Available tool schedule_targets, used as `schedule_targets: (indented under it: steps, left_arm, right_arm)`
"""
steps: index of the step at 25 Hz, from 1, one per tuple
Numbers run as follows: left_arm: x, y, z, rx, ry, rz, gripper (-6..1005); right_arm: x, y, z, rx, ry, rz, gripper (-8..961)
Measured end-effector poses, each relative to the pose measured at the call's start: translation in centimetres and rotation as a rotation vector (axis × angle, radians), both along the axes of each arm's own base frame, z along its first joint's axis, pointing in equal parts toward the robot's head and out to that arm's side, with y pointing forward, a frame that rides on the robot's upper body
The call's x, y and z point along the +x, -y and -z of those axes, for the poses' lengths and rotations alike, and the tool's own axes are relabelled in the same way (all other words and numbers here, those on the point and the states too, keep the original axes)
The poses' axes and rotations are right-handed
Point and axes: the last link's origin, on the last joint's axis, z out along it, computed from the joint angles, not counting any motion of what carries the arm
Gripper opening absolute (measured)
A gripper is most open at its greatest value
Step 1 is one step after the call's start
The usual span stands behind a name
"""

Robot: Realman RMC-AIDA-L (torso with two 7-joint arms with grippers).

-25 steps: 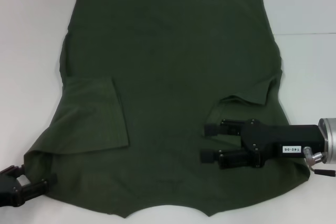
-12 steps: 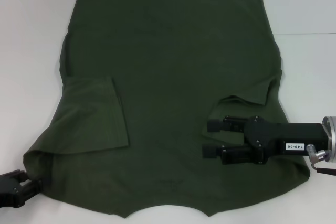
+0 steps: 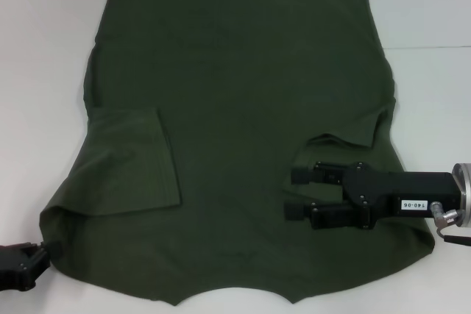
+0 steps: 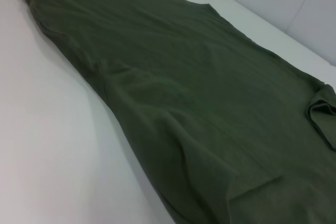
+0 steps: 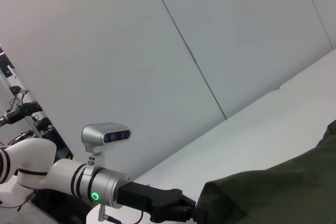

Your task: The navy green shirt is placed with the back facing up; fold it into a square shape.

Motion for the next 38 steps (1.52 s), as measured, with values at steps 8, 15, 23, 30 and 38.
schedule_targets:
  steps: [8, 15, 23, 30, 38]
  left_arm:
    - [1.6, -0.1, -0.1, -0.017, 0.079, 0.060, 21]
    - [3.4, -0.5, 0.5, -0.031, 0.145, 0.116, 19]
    - [3.8, -0.7, 1.2, -0.051, 0.127, 0.134, 19]
    - [4.0, -0.8, 1.4, -0.059, 0.124, 0.148, 19]
    - [4.3, -1.1, 1.5, -0.061, 0.124, 0.159, 20]
  right_arm:
    - [0.4, 0.1, -0.3, -0.015, 0.001, 0.038, 923]
    - [2.7, 0.8, -2.4, -0.054, 0.022, 0.206, 923]
    - [6.9, 2.3, -5.9, -0.010, 0.050, 0.445, 922]
    - [10.1, 3.1, -7.7, 0.040, 0.091, 0.611, 922]
    - [11.1, 2.4, -7.6, 0.078, 0.135, 0.671, 921]
